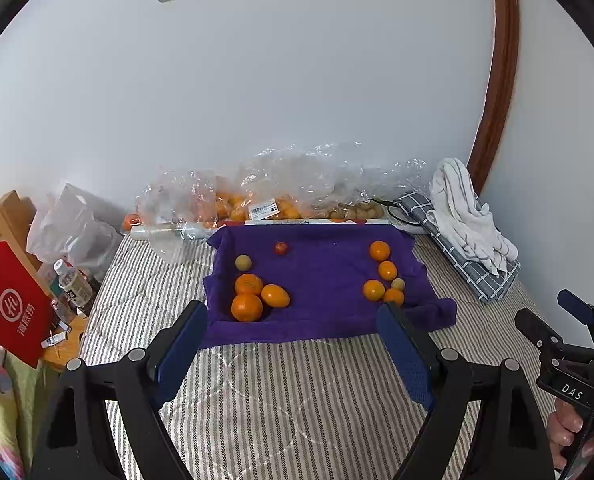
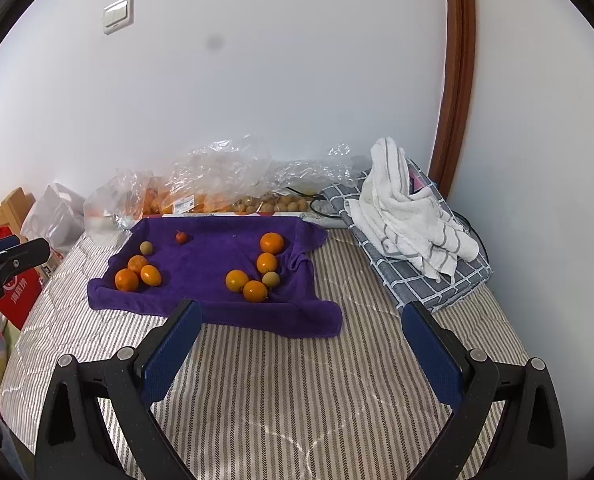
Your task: Organize fruits
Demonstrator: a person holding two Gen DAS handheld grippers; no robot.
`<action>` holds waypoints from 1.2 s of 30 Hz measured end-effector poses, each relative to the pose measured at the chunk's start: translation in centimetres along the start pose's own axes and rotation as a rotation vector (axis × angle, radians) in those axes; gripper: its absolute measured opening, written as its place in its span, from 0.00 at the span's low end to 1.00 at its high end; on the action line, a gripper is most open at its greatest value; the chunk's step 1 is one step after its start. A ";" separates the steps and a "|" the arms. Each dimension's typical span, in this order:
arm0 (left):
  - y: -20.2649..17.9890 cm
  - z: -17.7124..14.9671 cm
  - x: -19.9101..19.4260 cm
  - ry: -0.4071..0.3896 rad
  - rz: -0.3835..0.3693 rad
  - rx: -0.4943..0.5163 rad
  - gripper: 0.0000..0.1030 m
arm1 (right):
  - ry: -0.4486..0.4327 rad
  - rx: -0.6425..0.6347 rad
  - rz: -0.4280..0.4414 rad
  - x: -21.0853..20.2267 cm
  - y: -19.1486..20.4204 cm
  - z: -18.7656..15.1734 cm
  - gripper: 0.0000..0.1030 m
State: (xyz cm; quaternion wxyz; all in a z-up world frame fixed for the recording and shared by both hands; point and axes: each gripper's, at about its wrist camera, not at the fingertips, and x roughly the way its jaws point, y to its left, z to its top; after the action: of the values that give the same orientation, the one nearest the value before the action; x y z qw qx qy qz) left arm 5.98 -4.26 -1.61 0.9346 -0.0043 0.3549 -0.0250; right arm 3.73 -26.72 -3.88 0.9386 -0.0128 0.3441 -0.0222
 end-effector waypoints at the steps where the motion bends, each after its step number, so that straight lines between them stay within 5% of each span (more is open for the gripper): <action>1: 0.0 0.0 0.0 0.001 -0.002 0.000 0.83 | 0.000 0.000 0.000 0.0 0.0 0.0 0.96; 36: 0.7 0.0 -0.3 -0.008 -0.011 -0.008 0.84 | -0.001 -0.026 -0.003 -0.1 1.4 -0.2 0.96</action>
State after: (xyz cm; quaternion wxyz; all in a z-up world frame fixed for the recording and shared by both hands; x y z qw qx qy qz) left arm 5.79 -3.49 -1.39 0.9358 -0.0100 0.3511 -0.0287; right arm 3.55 -25.35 -4.01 0.9385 -0.0255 0.3438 -0.0191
